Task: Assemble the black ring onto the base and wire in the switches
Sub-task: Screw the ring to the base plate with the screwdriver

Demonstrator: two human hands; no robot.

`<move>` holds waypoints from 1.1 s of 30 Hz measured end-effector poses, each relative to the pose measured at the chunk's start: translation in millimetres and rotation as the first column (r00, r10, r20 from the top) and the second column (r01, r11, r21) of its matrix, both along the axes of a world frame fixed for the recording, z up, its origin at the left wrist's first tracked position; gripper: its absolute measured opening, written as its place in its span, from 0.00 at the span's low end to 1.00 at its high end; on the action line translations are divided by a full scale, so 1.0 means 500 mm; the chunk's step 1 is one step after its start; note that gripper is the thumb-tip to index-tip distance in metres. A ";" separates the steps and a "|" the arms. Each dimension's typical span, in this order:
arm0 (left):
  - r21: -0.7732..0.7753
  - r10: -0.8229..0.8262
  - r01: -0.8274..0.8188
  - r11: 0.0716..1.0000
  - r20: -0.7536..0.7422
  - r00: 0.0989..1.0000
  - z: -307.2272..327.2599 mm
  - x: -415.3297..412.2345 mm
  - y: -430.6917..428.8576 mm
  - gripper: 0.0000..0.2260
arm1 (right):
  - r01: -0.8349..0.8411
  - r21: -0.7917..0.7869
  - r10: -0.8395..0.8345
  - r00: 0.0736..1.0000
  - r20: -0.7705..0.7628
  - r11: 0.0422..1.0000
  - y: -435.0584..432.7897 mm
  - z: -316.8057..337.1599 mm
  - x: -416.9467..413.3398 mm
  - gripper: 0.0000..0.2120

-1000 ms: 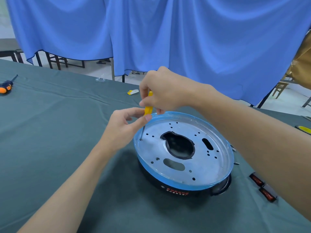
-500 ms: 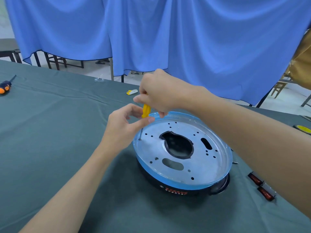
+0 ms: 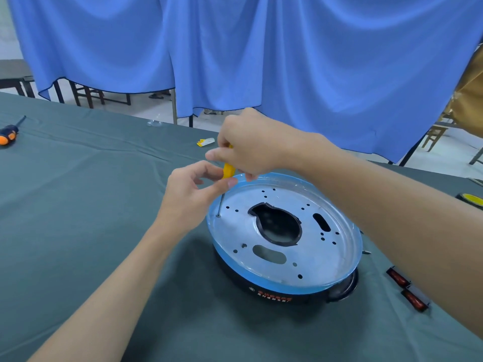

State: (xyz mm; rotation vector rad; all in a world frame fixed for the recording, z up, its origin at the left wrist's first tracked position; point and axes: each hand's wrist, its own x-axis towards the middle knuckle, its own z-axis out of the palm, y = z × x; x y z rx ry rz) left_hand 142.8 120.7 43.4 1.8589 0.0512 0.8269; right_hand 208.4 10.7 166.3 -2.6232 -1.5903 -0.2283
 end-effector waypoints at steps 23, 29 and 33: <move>-0.092 -0.083 0.079 0.993 -0.043 0.996 0.005 -0.003 0.000 0.05 | -0.037 -0.015 0.036 0.999 -0.031 0.999 -0.010 0.008 0.002 0.09; -0.058 0.009 -0.012 0.998 -0.039 0.999 0.001 0.001 -0.013 0.12 | -0.007 0.030 0.006 1.000 0.027 1.000 0.000 -0.008 0.010 0.17; -0.085 -0.020 0.017 0.996 -0.025 0.999 0.003 0.000 0.003 0.03 | -0.033 0.002 0.033 0.999 -0.012 0.999 -0.006 -0.002 0.007 0.11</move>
